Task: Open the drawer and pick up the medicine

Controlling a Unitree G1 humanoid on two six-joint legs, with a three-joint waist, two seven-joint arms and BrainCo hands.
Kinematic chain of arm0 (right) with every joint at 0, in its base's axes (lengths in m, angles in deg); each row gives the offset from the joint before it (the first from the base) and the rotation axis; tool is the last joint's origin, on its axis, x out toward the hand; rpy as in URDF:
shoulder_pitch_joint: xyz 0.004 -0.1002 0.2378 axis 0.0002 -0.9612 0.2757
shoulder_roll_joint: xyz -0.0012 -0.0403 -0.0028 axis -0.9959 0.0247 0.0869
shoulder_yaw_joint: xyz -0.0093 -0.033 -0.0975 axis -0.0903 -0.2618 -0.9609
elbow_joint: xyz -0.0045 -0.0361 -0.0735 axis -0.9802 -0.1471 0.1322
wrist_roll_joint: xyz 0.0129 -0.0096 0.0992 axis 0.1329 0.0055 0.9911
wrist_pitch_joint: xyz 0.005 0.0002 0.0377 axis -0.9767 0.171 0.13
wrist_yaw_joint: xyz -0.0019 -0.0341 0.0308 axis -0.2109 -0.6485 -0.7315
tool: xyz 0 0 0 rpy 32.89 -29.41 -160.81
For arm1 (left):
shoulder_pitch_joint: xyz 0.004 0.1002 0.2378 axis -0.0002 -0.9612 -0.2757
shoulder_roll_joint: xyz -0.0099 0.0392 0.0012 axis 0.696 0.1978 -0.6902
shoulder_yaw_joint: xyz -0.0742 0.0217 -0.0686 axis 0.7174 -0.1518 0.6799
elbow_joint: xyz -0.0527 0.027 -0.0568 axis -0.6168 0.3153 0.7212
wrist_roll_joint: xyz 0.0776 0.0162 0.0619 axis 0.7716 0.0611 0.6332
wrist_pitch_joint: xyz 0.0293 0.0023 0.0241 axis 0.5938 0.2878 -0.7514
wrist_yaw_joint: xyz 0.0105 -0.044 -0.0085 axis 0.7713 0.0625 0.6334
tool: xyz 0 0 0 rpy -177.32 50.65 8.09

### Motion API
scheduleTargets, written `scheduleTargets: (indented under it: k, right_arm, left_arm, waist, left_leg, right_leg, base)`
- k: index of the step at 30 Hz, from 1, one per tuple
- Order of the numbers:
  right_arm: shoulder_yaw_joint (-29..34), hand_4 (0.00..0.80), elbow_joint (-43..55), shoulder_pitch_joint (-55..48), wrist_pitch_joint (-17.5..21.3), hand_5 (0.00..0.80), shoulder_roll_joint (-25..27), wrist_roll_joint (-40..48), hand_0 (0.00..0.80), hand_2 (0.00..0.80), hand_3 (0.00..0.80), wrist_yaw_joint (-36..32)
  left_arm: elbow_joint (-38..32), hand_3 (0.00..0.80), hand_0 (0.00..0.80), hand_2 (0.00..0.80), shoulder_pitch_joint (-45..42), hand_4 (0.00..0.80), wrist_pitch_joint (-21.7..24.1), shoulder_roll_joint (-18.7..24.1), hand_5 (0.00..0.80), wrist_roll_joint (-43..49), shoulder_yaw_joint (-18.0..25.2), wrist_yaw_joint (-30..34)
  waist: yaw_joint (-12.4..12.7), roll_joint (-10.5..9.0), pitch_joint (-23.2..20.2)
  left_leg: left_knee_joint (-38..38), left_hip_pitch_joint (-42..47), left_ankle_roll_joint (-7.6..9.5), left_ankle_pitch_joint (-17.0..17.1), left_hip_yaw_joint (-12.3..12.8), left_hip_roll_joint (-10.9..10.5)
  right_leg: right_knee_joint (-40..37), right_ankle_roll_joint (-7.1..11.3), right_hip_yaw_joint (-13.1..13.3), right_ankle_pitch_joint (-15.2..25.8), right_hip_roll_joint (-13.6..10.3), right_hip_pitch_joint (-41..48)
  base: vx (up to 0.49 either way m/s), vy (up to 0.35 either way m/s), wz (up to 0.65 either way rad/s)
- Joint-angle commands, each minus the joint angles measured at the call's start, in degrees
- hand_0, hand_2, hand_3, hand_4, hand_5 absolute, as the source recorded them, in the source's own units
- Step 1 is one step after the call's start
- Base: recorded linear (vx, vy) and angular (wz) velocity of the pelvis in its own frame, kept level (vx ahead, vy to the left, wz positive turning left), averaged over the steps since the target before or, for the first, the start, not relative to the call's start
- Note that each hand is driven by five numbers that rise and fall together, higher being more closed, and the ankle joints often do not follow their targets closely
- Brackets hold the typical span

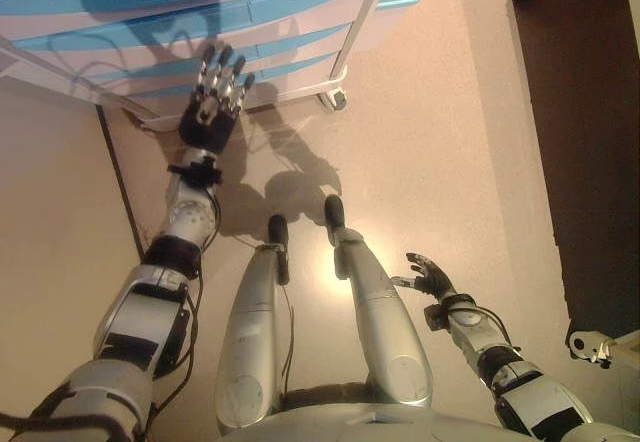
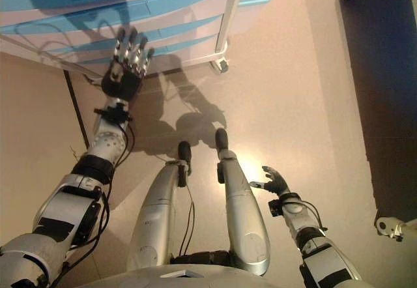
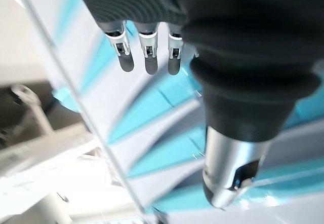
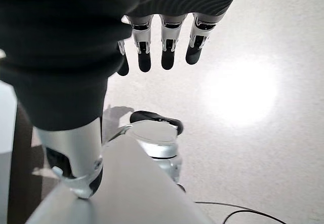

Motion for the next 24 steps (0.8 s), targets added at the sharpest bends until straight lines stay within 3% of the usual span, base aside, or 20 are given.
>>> scheduleTargets:
  k: [1, 8, 15, 24]
  right_arm:
    - [-3.1, 0.0, 2.2, -4.3, 1.2, 0.0, 1.8, 1.5, 0.0, 0.0, 0.0, 0.1]
    - [-3.9, 0.0, 2.0, -4.2, 1.2, 0.0, 1.3, 2.0, 0.0, 0.0, 0.0, 0.4]
    - [-4.9, 0.0, 3.1, -4.7, 0.9, 0.0, 1.0, 2.4, 0.0, 0.0, 0.0, 1.0]
    - [-4.2, 0.0, 4.1, -4.5, 0.5, 0.0, 1.3, 2.6, 0.0, 0.0, 0.0, 1.2]
  left_arm:
    - [-6.2, 0.0, 0.0, 0.0, 1.3, 0.0, -0.7, 0.3, 0.0, -4.1, 3.1, 3.9]
    - [-7.8, 0.0, 0.0, 0.0, 3.5, 0.0, -0.5, 0.0, 0.0, -9.4, 4.5, 5.4]
    - [-5.1, 0.0, 0.0, 0.0, 5.9, 0.0, -0.3, 2.1, 0.0, -9.2, 5.0, 2.2]
    - [1.4, 0.0, 0.0, 0.0, 3.0, 0.0, -6.2, 1.8, 0.0, -3.8, 3.0, -2.3]
  waist:
    - [0.6, 0.25, -1.8]
    - [0.8, -0.04, -1.8]
    - [0.7, -0.54, -1.8]
    - [0.8, -0.12, -1.8]
  left_leg:
    - [-10.8, 4.8, 1.4, 1.6, 3.0, -2.4]
    - [-12.0, 5.6, 0.98, 1.9, 2.8, -2.4]
    - [-12.4, 6.0, 0.64, 2.0, 2.5, -2.2]
    - [-13.0, 6.2, 0.39, 2.4, 2.3, -2.4]
  right_leg:
    - [-0.8, -1.6, -1.0, -1.1, 3.5, 3.2]
    - [-1.6, -1.91, -1.4, -1.4, 3.4, 4.2]
    - [-1.6, -2.26, -1.7, -2.0, 3.5, 4.8]
    - [-1.6, -2.31, -2.3, -2.3, 3.2, 4.8]
  base:
    - [0.037, -0.032, 0.04]
    - [0.024, -0.029, 0.02]
    - [0.011, -0.016, 0.01]
    - [0.002, -0.002, 0.01]
